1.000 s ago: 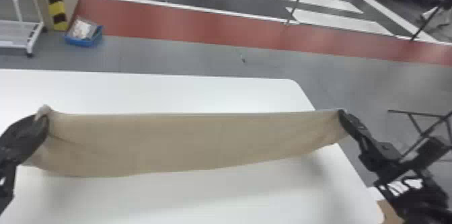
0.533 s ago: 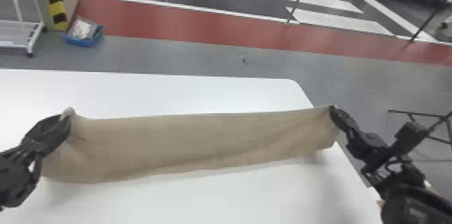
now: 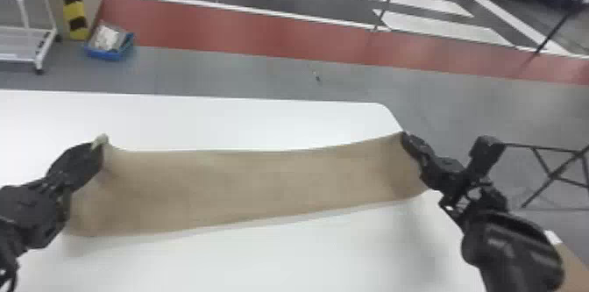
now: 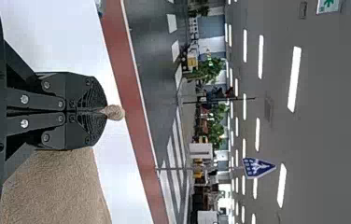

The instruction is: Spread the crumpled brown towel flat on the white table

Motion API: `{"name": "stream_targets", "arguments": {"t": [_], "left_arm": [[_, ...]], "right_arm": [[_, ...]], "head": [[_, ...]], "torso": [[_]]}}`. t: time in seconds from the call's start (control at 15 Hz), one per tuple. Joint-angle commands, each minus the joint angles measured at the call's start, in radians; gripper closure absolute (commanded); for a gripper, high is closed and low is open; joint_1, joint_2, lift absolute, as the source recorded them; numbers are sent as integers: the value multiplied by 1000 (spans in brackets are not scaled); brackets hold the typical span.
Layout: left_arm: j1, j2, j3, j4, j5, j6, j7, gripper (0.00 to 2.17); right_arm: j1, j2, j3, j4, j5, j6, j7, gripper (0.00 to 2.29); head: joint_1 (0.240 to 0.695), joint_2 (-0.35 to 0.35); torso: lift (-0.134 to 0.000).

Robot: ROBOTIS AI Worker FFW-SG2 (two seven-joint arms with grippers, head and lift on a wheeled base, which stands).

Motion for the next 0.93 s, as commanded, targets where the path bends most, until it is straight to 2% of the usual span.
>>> {"name": "stream_targets", "arguments": {"t": [0.0,0.13,0.2,0.27,0.33,0.4,0.6,0.87], "left_arm": [[-13,-3,-4,23,-1,-2,0,1713],[-18,-3,-6,34,-1,-2,1,1706],[-21,-5,-6,39,-1,-6,3,1578],[-21,-5,-6,43,1,-15,6,1018],[-21,-5,-4,43,1,-21,7,191],[-21,-5,-4,42,1,-36,20,-2],[-7,3,22,30,7,-76,41,26],[42,9,76,-32,19,-70,40,33]], "right_arm": [[-18,2,31,16,29,0,-28,1207],[-26,3,33,22,57,0,-43,1204],[-24,3,44,22,69,0,-61,994],[-18,6,44,22,73,-3,-80,387],[-13,6,47,19,72,-3,-83,-2],[-1,8,47,7,72,-12,-89,-2],[42,12,2,-47,47,-24,-127,36],[102,2,-51,-127,26,-18,-133,46]], "head": [[695,-350],[695,-349],[695,-347],[695,-347],[695,-347],[695,-347],[695,-344],[695,-350]], "torso": [[-124],[-124],[-124],[-124],[-124],[-124],[-124],[-124]]}}
